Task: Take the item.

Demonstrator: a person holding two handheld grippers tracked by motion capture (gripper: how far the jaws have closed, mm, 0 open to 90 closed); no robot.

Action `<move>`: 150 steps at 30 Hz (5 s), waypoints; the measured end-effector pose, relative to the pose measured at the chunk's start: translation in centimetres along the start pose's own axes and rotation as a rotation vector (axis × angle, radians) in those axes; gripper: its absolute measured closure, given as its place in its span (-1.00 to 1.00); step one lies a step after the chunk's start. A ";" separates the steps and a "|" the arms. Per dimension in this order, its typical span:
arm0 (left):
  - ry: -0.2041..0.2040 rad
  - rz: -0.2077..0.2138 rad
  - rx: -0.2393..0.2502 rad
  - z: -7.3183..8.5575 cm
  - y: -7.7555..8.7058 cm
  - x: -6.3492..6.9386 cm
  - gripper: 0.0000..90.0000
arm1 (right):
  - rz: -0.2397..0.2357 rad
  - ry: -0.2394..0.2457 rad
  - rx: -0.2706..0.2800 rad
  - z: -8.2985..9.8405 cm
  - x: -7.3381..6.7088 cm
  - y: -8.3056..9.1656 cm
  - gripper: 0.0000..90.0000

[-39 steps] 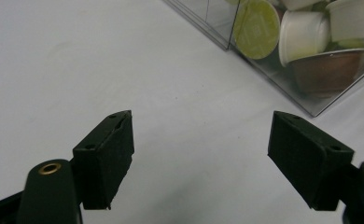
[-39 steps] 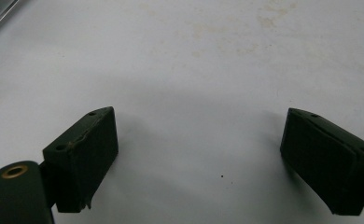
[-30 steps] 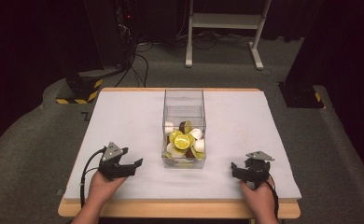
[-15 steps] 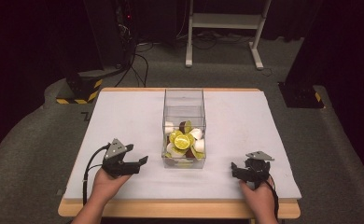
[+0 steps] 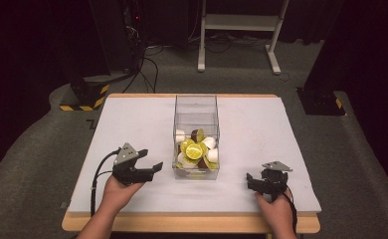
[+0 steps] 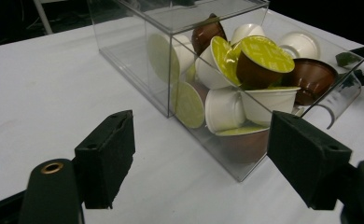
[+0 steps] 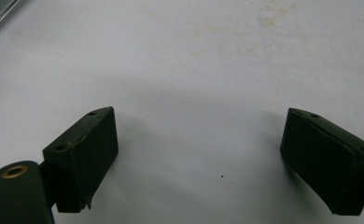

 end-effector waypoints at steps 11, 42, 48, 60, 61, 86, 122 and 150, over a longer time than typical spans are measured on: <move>0.002 0.030 -0.006 -0.3 -0.9 1.6 -0.45 | 0.000 0.000 -0.001 0.0 0.0 0.0 -0.75; 0.003 0.109 -0.016 -0.8 -4.6 5.2 -0.46 | 0.001 0.000 0.000 0.0 0.0 0.0 -0.75; -0.012 0.112 -0.025 -0.9 -5.4 5.6 -0.46 | 0.000 0.000 -0.001 0.0 0.0 0.0 -0.75; -0.033 0.100 -0.053 -0.5 -7.1 5.9 -0.44 | 0.000 0.000 -0.001 0.0 0.0 0.0 -0.75; -0.036 0.101 -0.054 -0.5 -7.2 6.0 -0.43 | 0.000 0.000 -0.001 0.0 0.0 0.0 -0.75; -0.163 0.027 -0.123 0.3 -9.7 7.3 -0.39 | 0.000 0.001 -0.001 0.0 0.0 0.0 -0.75; -0.099 0.091 -0.083 0.1 -8.5 7.2 -0.16 | -0.001 0.000 0.000 0.0 0.0 0.0 -0.75; -0.005 0.143 -0.023 -1.7 -6.4 7.2 -0.16 | -0.001 -0.001 -0.001 0.0 0.0 0.0 -0.75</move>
Point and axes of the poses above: each handheld gripper's, and its own axes: y roughly backward along the jaws, z roughly out of its underside, x roughly to its right, the point moved 5 cm from there along -y, roughly forward along the jaws, and after that the axes turned 4 degrees about -z, right-handed, at the moved point
